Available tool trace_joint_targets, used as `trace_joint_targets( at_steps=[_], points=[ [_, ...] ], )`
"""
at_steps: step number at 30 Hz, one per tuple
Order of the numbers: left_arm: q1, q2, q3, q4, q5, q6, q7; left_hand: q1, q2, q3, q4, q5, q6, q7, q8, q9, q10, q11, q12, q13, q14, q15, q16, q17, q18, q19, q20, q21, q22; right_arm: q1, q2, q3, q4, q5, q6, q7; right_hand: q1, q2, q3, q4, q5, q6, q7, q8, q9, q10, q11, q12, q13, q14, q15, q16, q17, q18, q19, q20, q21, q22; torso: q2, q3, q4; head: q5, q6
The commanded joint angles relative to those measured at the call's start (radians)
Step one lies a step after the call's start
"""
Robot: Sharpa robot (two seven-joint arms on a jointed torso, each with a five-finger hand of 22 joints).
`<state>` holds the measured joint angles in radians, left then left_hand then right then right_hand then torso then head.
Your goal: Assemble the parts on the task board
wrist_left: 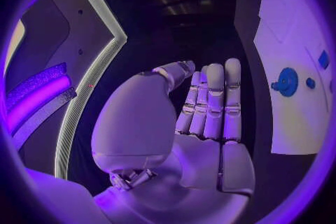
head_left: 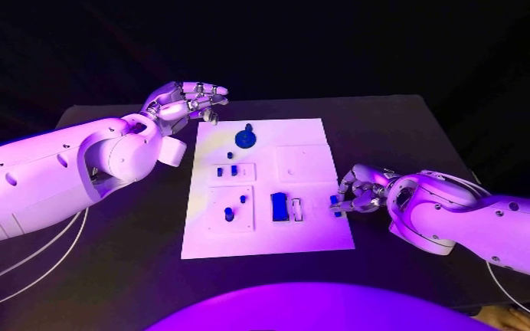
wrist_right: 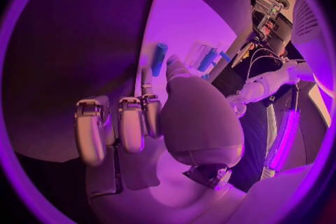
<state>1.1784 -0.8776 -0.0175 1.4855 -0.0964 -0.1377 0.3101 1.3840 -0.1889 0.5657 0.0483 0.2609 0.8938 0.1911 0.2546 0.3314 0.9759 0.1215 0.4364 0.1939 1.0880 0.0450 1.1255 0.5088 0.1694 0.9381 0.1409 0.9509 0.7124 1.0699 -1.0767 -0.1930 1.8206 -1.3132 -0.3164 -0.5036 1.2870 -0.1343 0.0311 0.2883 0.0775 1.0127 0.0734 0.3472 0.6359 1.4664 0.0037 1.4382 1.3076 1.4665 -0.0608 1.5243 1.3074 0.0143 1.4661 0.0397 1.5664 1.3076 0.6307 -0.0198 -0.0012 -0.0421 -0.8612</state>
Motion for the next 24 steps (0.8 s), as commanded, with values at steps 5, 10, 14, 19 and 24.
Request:
trace_joint_targets(
  at_steps=[5,10,14,19,24],
  points=[
    [0.000,-0.006,0.001,0.008,0.005,0.013,0.005,-0.007,0.000,0.001,0.005,0.001,-0.006,0.000,-0.001,0.001,-0.009,0.000,0.005,-0.001,-0.004,0.000,-0.003,-0.002,0.016,0.004,0.000,-0.004,-0.002,-0.010,0.015,-0.001,-0.017,-0.078,0.052,-0.029,0.011,-0.003,0.013,-0.002,-0.002,0.005,-0.002,-0.001,0.000,0.039,-0.007,-0.001,0.179,0.079,-0.007,-0.001,0.131,-0.014,0.105,0.000,0.004,0.263,0.000,-0.0006,-0.0015,0.005,-0.006],
    [0.000,-0.008,0.001,0.009,0.005,0.014,0.004,-0.007,0.000,0.001,0.005,0.001,-0.006,0.000,-0.001,0.001,-0.009,0.000,0.005,-0.001,-0.004,0.000,-0.003,-0.002,0.016,0.004,0.000,-0.004,-0.002,-0.013,0.027,-0.002,-0.024,-0.105,0.064,-0.033,0.051,-0.006,0.031,-0.009,-0.003,0.009,-0.004,-0.002,0.001,0.039,-0.009,-0.001,0.179,0.079,-0.010,0.000,0.132,-0.014,0.105,-0.002,0.004,0.263,-0.001,-0.0001,-0.0012,0.006,-0.009],
    [0.000,-0.008,0.001,0.010,0.005,0.014,0.003,-0.007,0.000,0.001,0.005,0.001,-0.006,0.000,-0.001,0.001,-0.009,0.000,0.005,-0.001,-0.004,0.000,-0.003,-0.002,0.016,0.004,0.000,-0.004,-0.002,-0.016,0.034,-0.003,-0.026,-0.116,0.057,-0.036,0.079,-0.003,0.048,-0.012,-0.002,0.012,-0.006,-0.004,0.000,0.040,-0.011,0.000,0.180,0.079,-0.011,-0.001,0.132,-0.014,0.105,-0.004,0.004,0.263,-0.002,-0.0003,-0.0011,0.004,-0.008],
    [0.000,-0.009,0.001,0.010,0.004,0.015,0.002,-0.006,0.001,0.001,0.005,0.001,-0.006,0.000,0.000,0.002,-0.009,0.000,0.006,-0.001,-0.004,0.000,-0.002,-0.002,0.016,0.005,0.000,-0.005,-0.002,-0.018,0.039,-0.003,-0.024,-0.128,0.053,-0.040,0.172,0.011,0.154,-0.043,0.058,0.023,-0.011,-0.018,-0.011,0.039,-0.018,-0.002,0.181,0.079,-0.017,-0.001,0.132,-0.014,0.105,-0.012,0.004,0.263,-0.002,-0.0002,-0.0008,0.005,-0.010],
    [0.000,-0.009,0.001,0.009,0.003,0.015,0.001,-0.006,0.001,0.001,0.005,0.001,-0.006,0.000,0.000,0.002,-0.009,0.000,0.006,-0.001,-0.004,0.000,-0.002,-0.002,0.016,0.005,0.000,-0.005,-0.002,-0.018,0.038,-0.003,-0.016,-0.122,0.036,-0.043,0.157,-0.045,0.315,-0.063,0.159,0.041,-0.012,-0.028,-0.018,0.039,-0.020,-0.003,0.182,0.079,-0.018,-0.002,0.133,-0.014,0.105,-0.013,0.004,0.263,-0.002,-0.0001,-0.0011,0.005,-0.011]
  ],
)
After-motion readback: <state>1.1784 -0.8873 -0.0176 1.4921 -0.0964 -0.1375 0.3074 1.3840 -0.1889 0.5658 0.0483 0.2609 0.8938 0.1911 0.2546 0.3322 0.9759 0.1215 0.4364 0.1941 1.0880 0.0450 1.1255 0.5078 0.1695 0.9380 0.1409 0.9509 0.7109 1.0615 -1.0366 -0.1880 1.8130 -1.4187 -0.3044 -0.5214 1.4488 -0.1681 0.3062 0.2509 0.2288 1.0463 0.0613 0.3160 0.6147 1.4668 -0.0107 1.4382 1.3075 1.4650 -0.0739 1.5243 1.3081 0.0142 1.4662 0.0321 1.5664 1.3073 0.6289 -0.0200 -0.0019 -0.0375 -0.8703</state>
